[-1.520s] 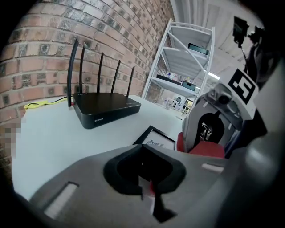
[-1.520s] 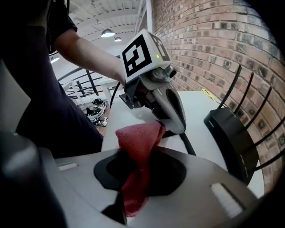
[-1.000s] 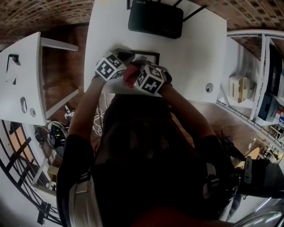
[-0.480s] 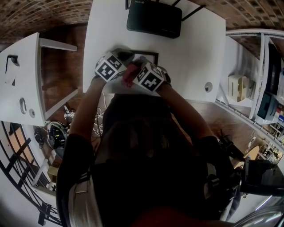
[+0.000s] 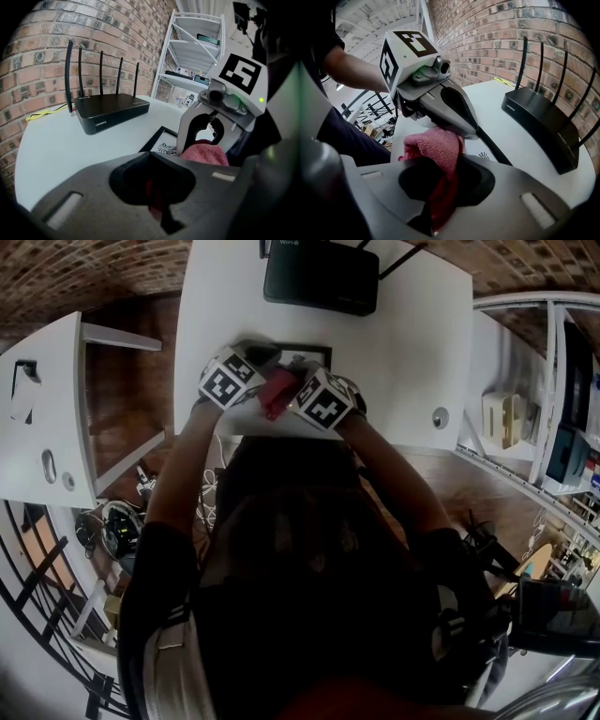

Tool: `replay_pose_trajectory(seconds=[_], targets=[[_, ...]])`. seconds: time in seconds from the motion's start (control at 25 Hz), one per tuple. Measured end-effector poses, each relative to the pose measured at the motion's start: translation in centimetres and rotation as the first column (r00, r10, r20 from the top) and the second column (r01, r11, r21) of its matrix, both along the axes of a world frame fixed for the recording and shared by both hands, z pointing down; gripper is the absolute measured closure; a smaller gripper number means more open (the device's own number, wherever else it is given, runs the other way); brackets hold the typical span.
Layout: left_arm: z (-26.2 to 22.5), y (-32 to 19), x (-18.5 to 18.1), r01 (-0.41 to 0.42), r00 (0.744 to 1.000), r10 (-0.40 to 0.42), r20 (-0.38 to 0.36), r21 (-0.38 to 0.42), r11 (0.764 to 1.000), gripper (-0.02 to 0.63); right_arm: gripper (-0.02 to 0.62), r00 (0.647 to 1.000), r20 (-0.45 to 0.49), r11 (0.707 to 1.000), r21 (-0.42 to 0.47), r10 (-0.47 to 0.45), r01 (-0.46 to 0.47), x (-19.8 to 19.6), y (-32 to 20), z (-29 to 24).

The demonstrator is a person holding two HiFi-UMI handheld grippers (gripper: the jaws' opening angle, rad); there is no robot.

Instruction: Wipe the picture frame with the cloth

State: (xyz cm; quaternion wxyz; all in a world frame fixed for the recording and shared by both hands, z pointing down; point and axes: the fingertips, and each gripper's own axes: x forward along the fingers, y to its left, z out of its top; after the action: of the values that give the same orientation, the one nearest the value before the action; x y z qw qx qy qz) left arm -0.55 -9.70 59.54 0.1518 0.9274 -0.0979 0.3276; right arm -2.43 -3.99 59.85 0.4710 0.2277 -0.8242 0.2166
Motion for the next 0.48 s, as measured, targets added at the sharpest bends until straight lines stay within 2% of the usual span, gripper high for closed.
replay_pose_trajectory(seconds=[0.48], targets=[[0.0, 0.0, -0.3, 0.031, 1.0, -0.031, -0.005, -0.004, 1.0, 0.604, 0.525, 0.997, -0.029, 0.997, -0.008, 0.071, -0.071, 3.8, 0.5, 0.1]])
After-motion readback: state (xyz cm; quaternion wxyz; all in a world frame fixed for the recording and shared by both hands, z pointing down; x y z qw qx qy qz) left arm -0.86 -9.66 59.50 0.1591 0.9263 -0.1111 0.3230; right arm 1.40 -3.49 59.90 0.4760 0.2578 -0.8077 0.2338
